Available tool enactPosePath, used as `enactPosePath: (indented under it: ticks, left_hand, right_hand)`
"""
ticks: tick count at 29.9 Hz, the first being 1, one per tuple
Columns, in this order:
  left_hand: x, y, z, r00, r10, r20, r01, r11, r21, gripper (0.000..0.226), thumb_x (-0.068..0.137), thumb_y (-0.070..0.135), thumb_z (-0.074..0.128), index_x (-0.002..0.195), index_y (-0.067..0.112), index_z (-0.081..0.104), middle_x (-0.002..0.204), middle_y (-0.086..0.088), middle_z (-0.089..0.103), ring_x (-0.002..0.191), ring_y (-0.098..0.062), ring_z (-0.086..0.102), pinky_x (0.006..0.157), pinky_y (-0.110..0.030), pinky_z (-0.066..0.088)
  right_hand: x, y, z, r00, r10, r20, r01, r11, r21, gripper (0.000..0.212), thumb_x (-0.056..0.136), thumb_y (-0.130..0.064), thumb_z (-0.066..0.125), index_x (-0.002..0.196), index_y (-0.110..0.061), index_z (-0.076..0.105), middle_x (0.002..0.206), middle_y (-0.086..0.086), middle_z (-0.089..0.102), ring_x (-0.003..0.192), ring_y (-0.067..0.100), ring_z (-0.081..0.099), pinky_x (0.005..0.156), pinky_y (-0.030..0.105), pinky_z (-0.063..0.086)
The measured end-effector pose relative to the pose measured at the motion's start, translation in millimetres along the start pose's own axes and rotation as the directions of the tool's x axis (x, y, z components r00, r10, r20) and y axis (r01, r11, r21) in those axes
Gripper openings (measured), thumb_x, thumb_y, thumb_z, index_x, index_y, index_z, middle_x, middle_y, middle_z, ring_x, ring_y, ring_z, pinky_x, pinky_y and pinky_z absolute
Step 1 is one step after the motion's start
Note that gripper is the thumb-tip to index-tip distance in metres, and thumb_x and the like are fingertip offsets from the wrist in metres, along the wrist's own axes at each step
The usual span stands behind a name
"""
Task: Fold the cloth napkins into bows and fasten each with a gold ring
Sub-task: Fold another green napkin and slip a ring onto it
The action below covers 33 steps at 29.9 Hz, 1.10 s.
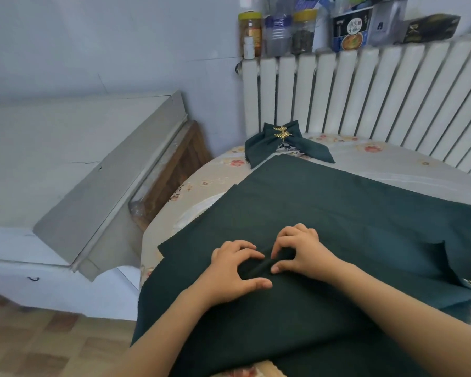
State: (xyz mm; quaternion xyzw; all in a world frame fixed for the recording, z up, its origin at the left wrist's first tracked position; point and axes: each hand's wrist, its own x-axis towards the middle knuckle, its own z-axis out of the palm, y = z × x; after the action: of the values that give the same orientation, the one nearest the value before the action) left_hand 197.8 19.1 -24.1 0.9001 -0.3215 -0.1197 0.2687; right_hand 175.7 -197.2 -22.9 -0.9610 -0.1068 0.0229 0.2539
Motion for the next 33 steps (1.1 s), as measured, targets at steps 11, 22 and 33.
enactPosePath:
  ticks: [11, 22, 33]
  left_hand:
    - [59.6, -13.9, -26.7, 0.875, -0.375, -0.306, 0.295, 0.915, -0.276, 0.006, 0.084, 0.03, 0.068, 0.086, 0.025, 0.071, 0.088, 0.013, 0.067, 0.084, -0.007, 0.06, 0.074, -0.024, 0.047]
    - [119.9, -38.8, -27.3, 0.736, -0.474, -0.483, 0.502, 0.861, -0.08, 0.014, 0.091, 0.033, 0.059, 0.09, 0.022, 0.068, 0.107, 0.003, 0.054, 0.106, -0.019, 0.048, 0.094, -0.036, 0.035]
    - [144.9, -55.6, -30.5, 0.638, -0.613, -0.465, 0.596, 0.776, -0.204, 0.016, 0.086, 0.022, 0.056, 0.074, 0.013, 0.063, 0.092, -0.006, 0.06, 0.095, -0.025, 0.052, 0.085, -0.04, 0.043]
  right_hand:
    - [63.1, 12.3, -26.5, 0.937, 0.348, 0.007, -0.306, 0.813, 0.495, 0.064, 0.068, -0.084, 0.034, 0.098, -0.035, 0.063, 0.107, -0.013, 0.062, 0.105, 0.01, 0.053, 0.093, 0.029, 0.04]
    - [111.6, 29.7, -24.6, 0.936, 0.325, -0.135, -0.32, 0.946, 0.058, 0.031, 0.085, -0.031, 0.057, 0.116, -0.027, 0.058, 0.111, -0.006, 0.061, 0.116, 0.019, 0.041, 0.094, 0.031, 0.026]
    - [143.4, 40.0, -10.8, 0.903, 0.316, -0.29, -0.353, 0.932, -0.084, 0.023, 0.09, -0.041, 0.056, 0.095, -0.02, 0.062, 0.107, -0.001, 0.056, 0.107, 0.021, 0.046, 0.086, 0.031, 0.038]
